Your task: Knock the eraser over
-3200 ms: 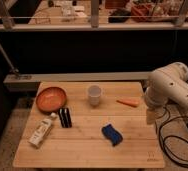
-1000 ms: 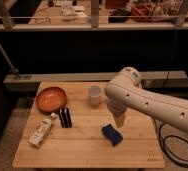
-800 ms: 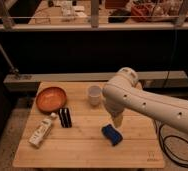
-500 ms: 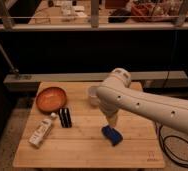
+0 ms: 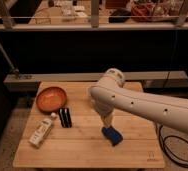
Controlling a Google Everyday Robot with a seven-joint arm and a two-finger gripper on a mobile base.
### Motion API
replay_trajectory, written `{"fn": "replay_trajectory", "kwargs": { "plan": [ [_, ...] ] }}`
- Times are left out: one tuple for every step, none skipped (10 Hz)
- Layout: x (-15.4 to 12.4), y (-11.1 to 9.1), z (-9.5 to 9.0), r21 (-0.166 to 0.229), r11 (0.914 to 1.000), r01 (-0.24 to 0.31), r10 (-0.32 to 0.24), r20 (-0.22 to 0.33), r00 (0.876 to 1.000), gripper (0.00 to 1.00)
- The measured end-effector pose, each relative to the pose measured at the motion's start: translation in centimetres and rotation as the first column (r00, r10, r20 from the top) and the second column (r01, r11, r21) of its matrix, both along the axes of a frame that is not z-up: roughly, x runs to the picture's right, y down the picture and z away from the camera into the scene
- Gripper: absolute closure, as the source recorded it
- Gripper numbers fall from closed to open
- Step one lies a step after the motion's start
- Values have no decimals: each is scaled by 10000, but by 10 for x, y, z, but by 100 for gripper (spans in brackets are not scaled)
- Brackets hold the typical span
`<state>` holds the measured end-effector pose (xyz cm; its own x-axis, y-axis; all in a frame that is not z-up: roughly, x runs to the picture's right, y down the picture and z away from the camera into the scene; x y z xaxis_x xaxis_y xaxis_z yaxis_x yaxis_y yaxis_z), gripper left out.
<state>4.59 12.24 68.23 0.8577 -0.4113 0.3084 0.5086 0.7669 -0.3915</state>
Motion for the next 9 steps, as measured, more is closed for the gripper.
{"fn": "replay_trajectory", "kwargs": {
  "plan": [
    [-2,1,1,-5,10000,62,-62,123,9999,20],
    [-5,1,4,-5,9999,113,-113,219,9997,20],
    [-11,3,6,-9,9998,177,-177,335,9993,20],
    [-18,4,8,-3,9997,253,-253,448,9987,20],
    [-21,4,9,8,9996,276,-276,505,9983,20],
    [-21,4,10,13,9996,270,-270,550,9981,20],
    [-22,6,13,20,9996,291,-291,664,9974,20],
    [-25,7,15,32,9995,323,-324,746,9967,20],
    [-29,7,17,48,9993,373,-375,842,9957,20]
  ]
}}
